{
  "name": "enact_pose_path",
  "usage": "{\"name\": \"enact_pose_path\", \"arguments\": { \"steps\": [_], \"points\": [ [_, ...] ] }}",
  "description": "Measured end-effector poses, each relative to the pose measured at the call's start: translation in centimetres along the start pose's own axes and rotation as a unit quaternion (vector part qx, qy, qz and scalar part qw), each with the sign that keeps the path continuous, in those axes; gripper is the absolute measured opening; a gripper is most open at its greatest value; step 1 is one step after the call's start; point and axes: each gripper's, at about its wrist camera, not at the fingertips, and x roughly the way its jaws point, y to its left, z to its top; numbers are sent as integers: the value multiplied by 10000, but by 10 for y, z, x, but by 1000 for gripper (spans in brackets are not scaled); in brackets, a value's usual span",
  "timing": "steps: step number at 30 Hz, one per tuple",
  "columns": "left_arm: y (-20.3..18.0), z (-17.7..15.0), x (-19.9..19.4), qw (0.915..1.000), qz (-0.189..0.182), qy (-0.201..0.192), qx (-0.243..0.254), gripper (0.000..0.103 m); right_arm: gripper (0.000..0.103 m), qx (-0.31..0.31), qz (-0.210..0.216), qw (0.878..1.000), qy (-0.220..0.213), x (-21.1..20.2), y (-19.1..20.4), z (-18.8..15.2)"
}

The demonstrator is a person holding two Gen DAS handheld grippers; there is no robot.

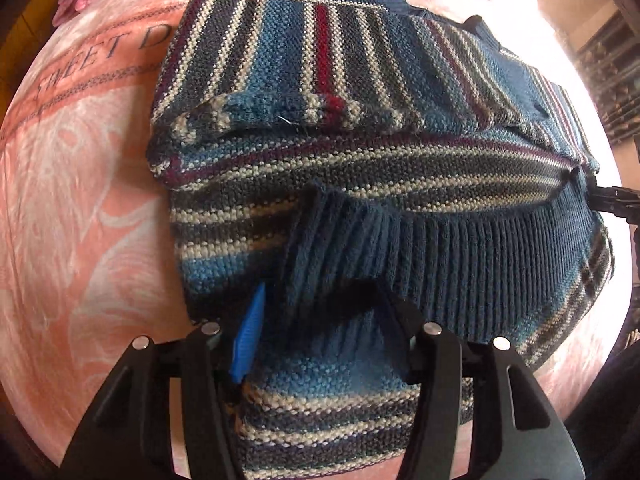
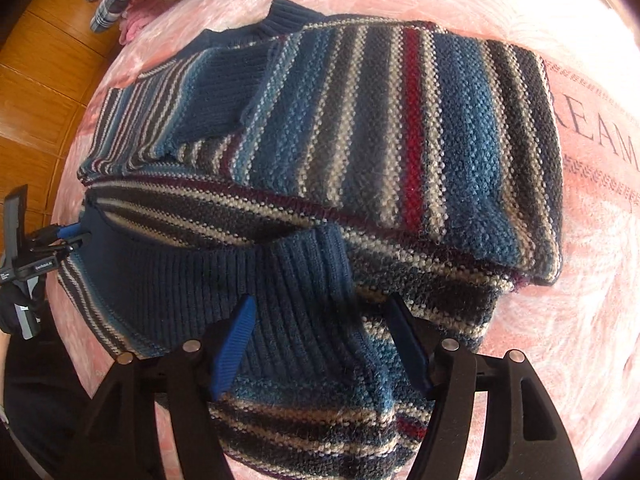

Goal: Fold small clothes
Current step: 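Lay the hem over the collar with both tools, folding the sweater in half, then open both tools and release the folded hem onto the sweater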

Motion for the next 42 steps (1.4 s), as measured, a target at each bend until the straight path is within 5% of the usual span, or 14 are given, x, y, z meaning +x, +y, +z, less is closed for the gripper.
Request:
{"name": "enact_pose_path", "arguments": {
  "steps": [3, 10, 21, 29, 42],
  "points": [
    [-1, 0, 0, 10000, -32, -28, -41, 50, 66, -193, -146, 9997, 44, 10, 11, -1],
    [-12, 1, -7, 9998, -167, -59, 130, 16, 13, -486, -114, 9987, -88, 5, 30, -2],
    [-23, 4, -51, 9949, -777, -614, 195, 11, 11, -103, 610, 9963, -593, -49, 15, -10],
    [-20, 17, -109, 9810, -1220, -1505, -93, 11, 10, 218, 1036, 9859, -1292, -114, 0, -12],
    [-18, 122, -116, 9664, -918, -2314, -637, 11, 10, 415, 675, 9782, -1917, -150, -18, 85]
  ]
}}
